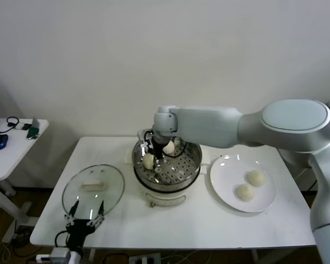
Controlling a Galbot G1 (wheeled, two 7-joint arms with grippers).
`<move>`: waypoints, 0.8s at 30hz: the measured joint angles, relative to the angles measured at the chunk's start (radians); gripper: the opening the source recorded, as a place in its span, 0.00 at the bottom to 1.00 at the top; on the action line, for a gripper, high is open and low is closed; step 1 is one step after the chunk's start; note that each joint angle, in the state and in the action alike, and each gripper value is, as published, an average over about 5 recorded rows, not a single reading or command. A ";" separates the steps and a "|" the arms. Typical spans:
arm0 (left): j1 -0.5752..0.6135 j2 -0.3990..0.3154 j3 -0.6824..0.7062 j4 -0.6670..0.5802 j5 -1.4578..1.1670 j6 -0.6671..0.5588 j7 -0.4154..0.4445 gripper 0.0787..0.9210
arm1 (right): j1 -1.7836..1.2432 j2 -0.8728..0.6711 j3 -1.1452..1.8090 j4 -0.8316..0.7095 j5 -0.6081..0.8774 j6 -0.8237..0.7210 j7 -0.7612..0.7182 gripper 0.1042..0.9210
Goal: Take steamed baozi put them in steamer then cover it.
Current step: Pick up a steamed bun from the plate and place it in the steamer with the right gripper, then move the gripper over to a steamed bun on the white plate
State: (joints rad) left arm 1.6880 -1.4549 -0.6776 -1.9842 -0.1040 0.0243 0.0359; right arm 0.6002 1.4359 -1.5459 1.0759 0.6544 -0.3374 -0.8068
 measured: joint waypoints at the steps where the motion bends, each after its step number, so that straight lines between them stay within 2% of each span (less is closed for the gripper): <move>1: 0.000 0.000 0.000 -0.001 0.001 0.001 0.000 0.88 | 0.009 -0.005 -0.001 0.003 0.002 0.006 -0.006 0.88; 11: 0.000 -0.007 0.007 -0.014 0.012 0.009 0.001 0.88 | 0.177 -0.133 -0.041 0.054 0.062 0.087 -0.133 0.88; 17: -0.008 -0.009 0.007 -0.013 0.013 0.012 0.002 0.88 | 0.278 -0.304 -0.117 0.128 0.066 0.128 -0.194 0.88; 24: -0.017 -0.009 0.012 -0.008 0.014 0.015 0.002 0.88 | 0.306 -0.526 -0.203 0.220 0.000 0.143 -0.213 0.88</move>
State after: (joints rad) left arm 1.6708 -1.4644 -0.6658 -1.9919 -0.0898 0.0390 0.0383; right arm 0.9059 0.9102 -1.7487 1.2960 0.6540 -0.1945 -1.0195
